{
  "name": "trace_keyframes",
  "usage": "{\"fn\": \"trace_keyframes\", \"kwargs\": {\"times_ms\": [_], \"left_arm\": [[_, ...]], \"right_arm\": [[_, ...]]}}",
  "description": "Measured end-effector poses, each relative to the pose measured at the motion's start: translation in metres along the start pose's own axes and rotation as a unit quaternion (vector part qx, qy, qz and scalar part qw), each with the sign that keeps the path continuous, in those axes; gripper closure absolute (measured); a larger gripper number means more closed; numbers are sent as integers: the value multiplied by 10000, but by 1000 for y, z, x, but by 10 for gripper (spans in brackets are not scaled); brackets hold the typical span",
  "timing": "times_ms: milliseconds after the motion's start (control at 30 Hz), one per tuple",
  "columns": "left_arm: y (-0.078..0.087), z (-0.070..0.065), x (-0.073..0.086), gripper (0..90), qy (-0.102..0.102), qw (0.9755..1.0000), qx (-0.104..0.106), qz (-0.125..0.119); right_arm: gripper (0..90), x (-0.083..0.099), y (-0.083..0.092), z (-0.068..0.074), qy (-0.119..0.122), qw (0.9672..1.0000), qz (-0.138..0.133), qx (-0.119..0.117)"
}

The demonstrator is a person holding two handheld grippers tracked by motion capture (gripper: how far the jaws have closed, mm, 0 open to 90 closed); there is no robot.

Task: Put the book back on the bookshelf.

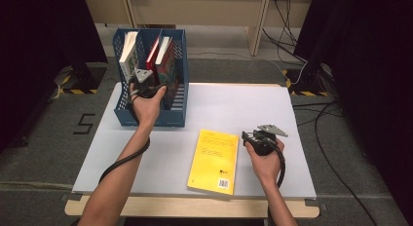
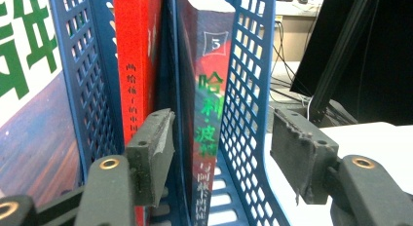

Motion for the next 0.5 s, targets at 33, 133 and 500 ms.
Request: {"fn": "trace_keyframes", "kwargs": {"times_ms": [33, 133, 500], "left_arm": [[2, 0, 0, 398, -24, 10000, 17, 12], [6, -1, 2, 398, -43, 10000, 35, 17], [21, 4, 8, 389, -17, 9998, 123, 186]], "right_arm": [[503, -1, 0, 0, 3, 10000, 15, -5], [504, -2, -1, 0, -10, 10000, 12, 2], [505, -6, -2, -1, -100, 9999, 118, -52]]}}
Point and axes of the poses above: each handheld gripper's, and its own axes: y roughly backward along the jaws, x roughly out of its underside, z roughly to its left, the point moved 1 cm from there along -y, roughly forward along the jaws, and after that the axes turned 3 degrees about -x, right-handed, at the moved point
